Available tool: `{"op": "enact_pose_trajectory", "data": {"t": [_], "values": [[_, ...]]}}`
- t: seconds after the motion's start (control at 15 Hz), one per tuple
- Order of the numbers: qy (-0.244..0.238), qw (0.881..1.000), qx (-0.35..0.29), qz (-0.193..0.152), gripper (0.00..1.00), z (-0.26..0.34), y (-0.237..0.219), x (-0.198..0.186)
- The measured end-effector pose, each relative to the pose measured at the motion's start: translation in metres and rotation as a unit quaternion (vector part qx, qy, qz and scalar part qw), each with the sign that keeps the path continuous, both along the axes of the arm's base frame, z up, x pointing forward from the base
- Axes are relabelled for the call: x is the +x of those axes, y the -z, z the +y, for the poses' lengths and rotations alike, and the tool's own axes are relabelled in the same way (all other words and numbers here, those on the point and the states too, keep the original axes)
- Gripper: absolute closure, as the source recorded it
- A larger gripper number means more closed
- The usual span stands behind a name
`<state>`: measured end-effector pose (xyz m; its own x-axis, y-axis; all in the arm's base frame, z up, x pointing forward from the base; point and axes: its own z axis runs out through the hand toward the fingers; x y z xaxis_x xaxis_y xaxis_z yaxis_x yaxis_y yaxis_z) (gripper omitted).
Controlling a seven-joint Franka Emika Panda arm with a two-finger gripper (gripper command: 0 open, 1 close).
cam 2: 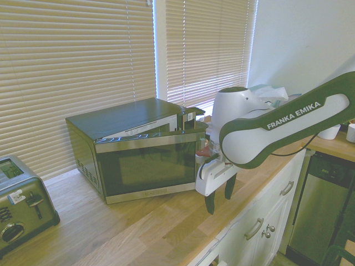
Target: Close the microwave
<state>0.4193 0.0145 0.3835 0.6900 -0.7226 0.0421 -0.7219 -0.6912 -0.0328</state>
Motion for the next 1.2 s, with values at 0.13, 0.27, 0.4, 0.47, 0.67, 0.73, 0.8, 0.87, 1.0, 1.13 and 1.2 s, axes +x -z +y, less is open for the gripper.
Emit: {"op": "enact_pose_trajectory", "data": {"t": [0.13, 0.27, 0.4, 0.47, 0.67, 0.73, 0.8, 0.87, 1.0, 1.13, 1.2], "values": [[0.002, 1.0, 0.003, 0.0, 0.0, 0.001, 0.0, 0.0], [-0.008, 1.0, 0.004, -0.006, 0.0, 0.008, -0.004, 0.002], [-0.023, 0.999, 0.002, -0.027, 0.0, 0.022, -0.019, 0.009], [-0.026, 0.999, 0.002, -0.039, 0.0, 0.027, -0.03, 0.014], [-0.028, 0.997, 0.003, -0.068, 0.0, 0.03, -0.06, 0.033], [-0.027, 0.997, 0.004, -0.074, 0.0, 0.03, -0.07, 0.04], [-0.026, 0.997, 0.005, -0.079, 0.0, 0.03, -0.078, 0.048], [-0.025, 0.996, 0.007, -0.08, 0.0, 0.029, -0.084, 0.056], [-0.02, 0.997, 0.01, -0.076, 0.0, 0.026, -0.084, 0.075], [-0.016, 0.997, 0.013, -0.072, 0.0, 0.023, -0.081, 0.094], [-0.016, 0.997, 0.013, -0.073, 0.0, 0.022, -0.082, 0.105]]}}
